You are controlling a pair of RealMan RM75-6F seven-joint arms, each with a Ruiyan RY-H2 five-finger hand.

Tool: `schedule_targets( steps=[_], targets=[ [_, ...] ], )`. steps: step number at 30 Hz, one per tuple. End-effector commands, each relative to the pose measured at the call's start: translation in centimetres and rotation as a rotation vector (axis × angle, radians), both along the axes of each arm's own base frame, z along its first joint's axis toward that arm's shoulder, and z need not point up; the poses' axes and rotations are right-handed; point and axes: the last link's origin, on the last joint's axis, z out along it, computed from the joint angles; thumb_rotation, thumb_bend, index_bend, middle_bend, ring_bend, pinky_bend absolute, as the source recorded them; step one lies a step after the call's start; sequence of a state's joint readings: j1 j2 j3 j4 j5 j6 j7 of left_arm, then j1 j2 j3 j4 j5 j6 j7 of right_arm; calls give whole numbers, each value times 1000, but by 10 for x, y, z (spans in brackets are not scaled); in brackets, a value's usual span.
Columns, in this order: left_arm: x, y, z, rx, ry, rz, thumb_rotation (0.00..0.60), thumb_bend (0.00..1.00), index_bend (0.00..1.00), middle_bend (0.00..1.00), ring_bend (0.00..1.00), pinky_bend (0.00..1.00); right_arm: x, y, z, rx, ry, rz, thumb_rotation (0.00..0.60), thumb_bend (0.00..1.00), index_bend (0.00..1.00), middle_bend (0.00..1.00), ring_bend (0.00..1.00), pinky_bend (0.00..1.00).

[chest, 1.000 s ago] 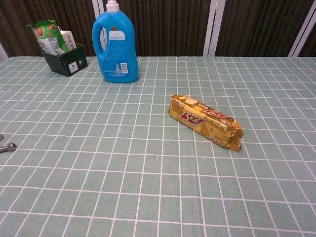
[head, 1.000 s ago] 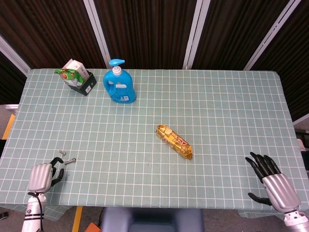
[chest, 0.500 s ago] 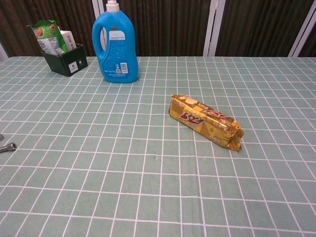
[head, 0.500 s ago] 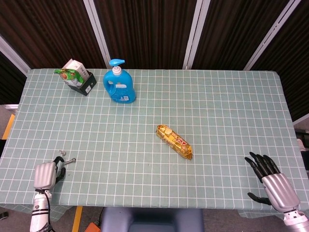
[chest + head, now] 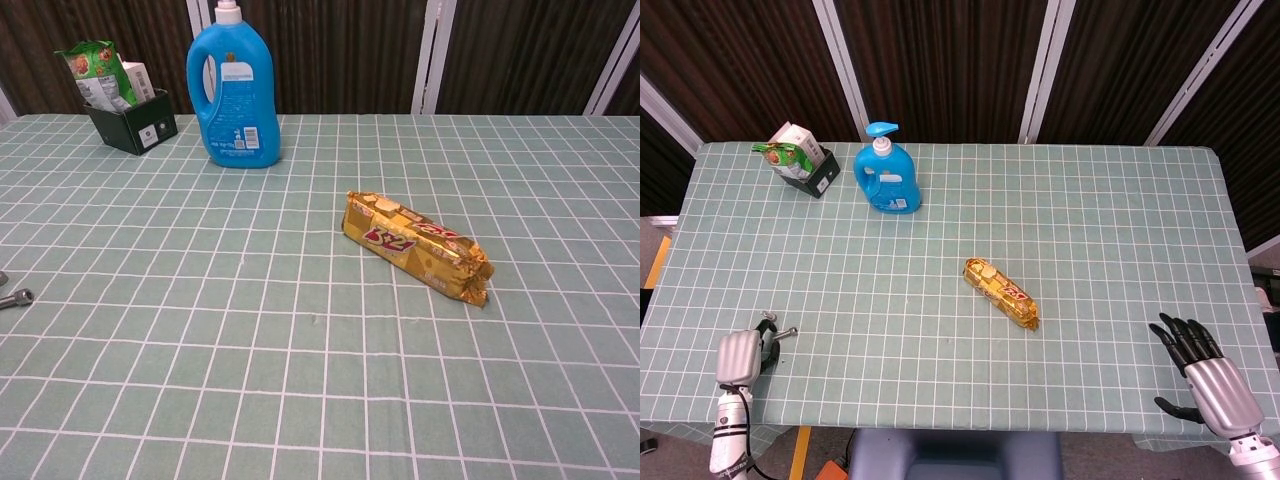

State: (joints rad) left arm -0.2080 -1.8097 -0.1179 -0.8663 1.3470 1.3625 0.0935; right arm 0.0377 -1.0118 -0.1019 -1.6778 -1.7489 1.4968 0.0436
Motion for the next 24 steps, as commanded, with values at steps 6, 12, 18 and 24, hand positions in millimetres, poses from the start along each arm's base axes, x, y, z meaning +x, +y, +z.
schedule_targets(
  steps=[6, 12, 18, 24],
  targets=[
    [-2, 3, 0, 0, 4, 7, 600, 386, 527, 1000, 1000, 1000, 0, 0, 0, -1, 3, -2, 600, 149, 0, 0, 0, 0],
    [0, 4, 2, 1, -2, 4, 600, 393, 549, 1000, 1000, 1000, 0, 0, -1, -1, 3, -2, 600, 149, 0, 0, 0, 0],
    [2, 4, 4, 4, -10, 0, 600, 413, 552, 1000, 1000, 1000, 0, 0, -1, 0, 4, -1, 600, 149, 0, 0, 0, 0],
    [5, 4, 7, 12, -12, -9, 600, 428, 553, 1000, 1000, 1000, 0, 0, -1, -1, 4, -1, 600, 149, 0, 0, 0, 0]
  ],
)
